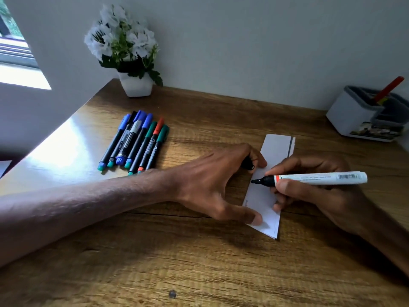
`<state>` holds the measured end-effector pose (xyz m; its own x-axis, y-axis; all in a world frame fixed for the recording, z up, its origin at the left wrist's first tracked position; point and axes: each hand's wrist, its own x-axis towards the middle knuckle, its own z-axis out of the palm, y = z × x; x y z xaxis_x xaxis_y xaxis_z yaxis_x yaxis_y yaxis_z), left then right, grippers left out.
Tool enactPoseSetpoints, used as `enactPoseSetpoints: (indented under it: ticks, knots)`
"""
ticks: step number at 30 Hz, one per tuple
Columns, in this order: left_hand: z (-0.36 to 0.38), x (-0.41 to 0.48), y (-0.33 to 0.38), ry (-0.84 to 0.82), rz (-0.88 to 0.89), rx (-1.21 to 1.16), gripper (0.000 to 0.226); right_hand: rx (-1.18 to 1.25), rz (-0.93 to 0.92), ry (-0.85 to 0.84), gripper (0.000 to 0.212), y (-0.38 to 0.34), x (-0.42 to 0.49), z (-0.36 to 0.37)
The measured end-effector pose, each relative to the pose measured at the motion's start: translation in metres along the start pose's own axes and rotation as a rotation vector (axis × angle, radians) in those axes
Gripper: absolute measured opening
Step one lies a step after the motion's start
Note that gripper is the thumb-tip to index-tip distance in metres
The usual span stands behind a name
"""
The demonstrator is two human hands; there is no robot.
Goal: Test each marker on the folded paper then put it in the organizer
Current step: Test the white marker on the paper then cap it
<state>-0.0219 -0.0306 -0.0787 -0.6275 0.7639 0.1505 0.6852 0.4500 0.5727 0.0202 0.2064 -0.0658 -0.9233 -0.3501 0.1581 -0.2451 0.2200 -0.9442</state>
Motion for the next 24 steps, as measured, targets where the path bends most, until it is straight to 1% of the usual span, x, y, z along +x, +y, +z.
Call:
enactPoseSetpoints:
  ticks: [3,8,12,15,19,24]
  knots:
    - [0.001,0.0,0.002,-0.003,-0.022,0.017,0.085,-0.013,-0.018,-0.022,0.011,0.002,0.001,-0.001]
    - [0.007,0.0,0.006,0.049,-0.03,0.088,0.085,-0.024,-0.063,-0.028,0.015,0.0,0.0,-0.001]
    - [0.012,-0.002,0.011,0.098,-0.04,0.124,0.085,-0.118,-0.141,-0.039,0.007,0.002,0.001,0.0]
    - [0.014,-0.002,0.013,0.112,-0.056,0.13,0.084,-0.201,-0.228,-0.053,0.014,0.008,0.007,0.008]
    - [0.015,-0.002,0.014,0.126,-0.059,0.122,0.075,-0.307,-0.318,-0.028,0.013,0.012,0.013,0.015]
    - [0.013,-0.002,0.013,0.111,-0.074,0.114,0.085,-0.342,-0.362,-0.017,0.015,0.014,0.012,0.012]
